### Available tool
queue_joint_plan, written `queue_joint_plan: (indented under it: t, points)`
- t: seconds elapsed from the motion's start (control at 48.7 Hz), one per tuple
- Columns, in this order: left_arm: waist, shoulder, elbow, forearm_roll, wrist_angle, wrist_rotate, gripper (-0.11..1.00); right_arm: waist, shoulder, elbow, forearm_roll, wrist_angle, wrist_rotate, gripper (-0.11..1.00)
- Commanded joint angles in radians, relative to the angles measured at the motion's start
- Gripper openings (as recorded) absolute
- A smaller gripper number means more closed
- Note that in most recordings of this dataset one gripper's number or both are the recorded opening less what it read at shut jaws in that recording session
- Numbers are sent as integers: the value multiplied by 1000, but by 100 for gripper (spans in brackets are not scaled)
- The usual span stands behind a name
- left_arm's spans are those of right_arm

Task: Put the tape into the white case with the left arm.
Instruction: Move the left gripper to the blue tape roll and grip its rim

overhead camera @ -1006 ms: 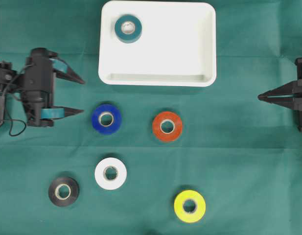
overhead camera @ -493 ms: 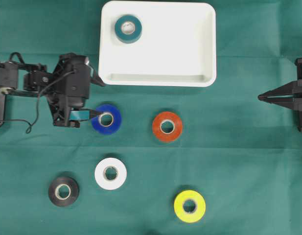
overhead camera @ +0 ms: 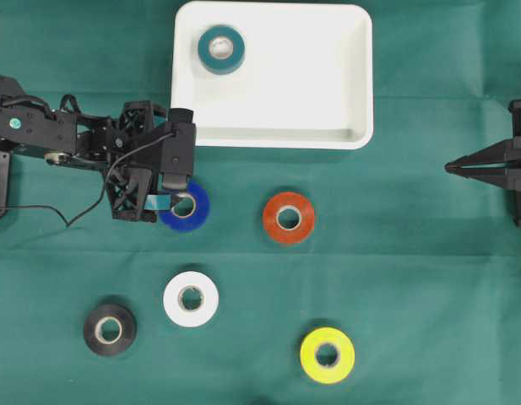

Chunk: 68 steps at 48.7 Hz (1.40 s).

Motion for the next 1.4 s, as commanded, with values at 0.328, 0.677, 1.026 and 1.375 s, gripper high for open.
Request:
queue_joint_plan:
  t: [0.328,0.677,1.026,1.375]
  points:
    - [2,28,-31,0,0,-3,89,-2,6,-8,0,-9,2,-10]
    - [3,129,-74,0,-6,-3,89,-2,6,-5,0,-11,2,-10]
    - [2,133,-74,0,-20,-2,79,-2,6,-3,0,-12,2,-10]
    - [-5,132,-72,0,-20,-2,25,-2,6,-3,-2,-12,2,-10]
